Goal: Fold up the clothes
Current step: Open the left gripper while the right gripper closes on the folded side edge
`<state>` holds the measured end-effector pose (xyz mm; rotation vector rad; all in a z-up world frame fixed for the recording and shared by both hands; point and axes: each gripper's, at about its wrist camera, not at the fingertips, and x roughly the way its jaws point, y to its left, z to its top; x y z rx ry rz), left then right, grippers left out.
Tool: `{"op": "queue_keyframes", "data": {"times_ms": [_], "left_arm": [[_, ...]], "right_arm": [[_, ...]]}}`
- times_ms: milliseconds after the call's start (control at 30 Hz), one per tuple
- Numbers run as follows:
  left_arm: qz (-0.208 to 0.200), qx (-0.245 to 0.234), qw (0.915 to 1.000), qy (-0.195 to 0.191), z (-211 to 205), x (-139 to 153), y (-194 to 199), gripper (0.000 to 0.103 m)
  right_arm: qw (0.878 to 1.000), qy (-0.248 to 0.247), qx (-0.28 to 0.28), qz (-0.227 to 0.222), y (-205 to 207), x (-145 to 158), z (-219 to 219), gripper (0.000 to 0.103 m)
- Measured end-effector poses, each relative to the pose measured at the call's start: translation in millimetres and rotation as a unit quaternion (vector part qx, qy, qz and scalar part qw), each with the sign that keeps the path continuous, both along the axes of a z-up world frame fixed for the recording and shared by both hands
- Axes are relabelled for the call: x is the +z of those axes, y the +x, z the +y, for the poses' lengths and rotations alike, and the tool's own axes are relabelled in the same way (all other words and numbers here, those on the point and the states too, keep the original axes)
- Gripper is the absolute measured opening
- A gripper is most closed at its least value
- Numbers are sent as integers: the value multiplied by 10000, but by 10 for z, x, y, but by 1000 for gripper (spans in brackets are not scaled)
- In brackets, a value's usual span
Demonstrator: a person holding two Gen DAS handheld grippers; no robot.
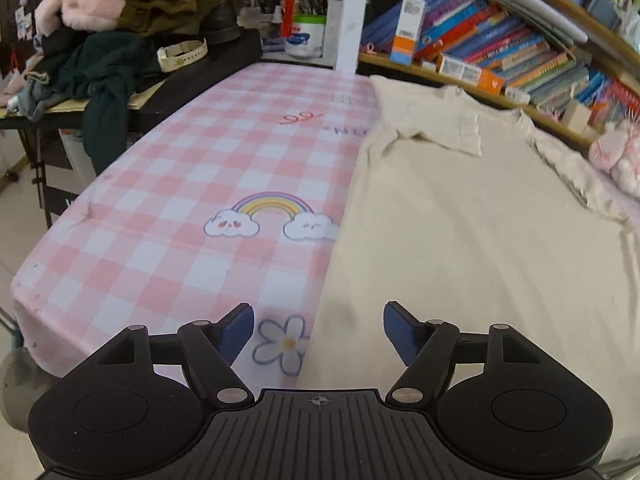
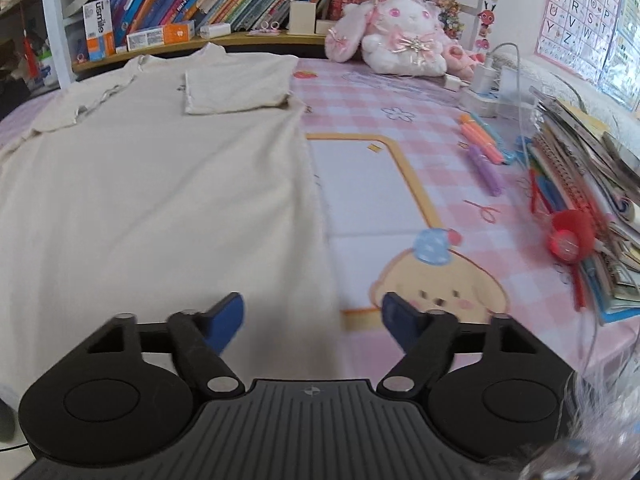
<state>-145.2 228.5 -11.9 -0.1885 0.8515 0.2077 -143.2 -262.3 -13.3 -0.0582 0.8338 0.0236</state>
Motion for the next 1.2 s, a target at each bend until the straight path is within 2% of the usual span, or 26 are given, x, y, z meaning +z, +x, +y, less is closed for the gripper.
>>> {"op": "queue_keyframes", "data": {"times_ms": [100,167,267,300,367,400,433,600,900,1200], "left_arm": [[45,-73,10000,38,-75,-12,-29,67],[118,-74,9999,43,-110,-35,-43,56],[189,-1,9995,251,-158,-40,-58,44],[216,13,9993,321,-170,-37,-59,37],[235,101,9992,299,-157,-22,-75,19],[245,157,9993,251,-134,-14,-92,9],[254,194,9993,189,-114,-7,-109,6],[285,62,9994,192,-168,11,-202,5],[243,10,9997,31,-140,35,-295,6],[-73,-66,9999,-82,-173,166,-530,12]], "right_arm": [[9999,82,77,28,-22,-12,-107,61],[9997,197,139,92,-25,0,-136,50],[9990,337,268,146,-33,15,-144,35],[9987,373,322,150,-37,17,-140,32],[9980,444,428,158,-44,23,-132,11],[9978,459,451,177,-49,29,-130,9],[9977,465,458,204,-55,36,-129,8],[9979,533,209,298,-92,55,-238,8],[9982,523,143,254,-148,56,-227,8],[9961,837,-32,293,-333,124,-337,18]]}}
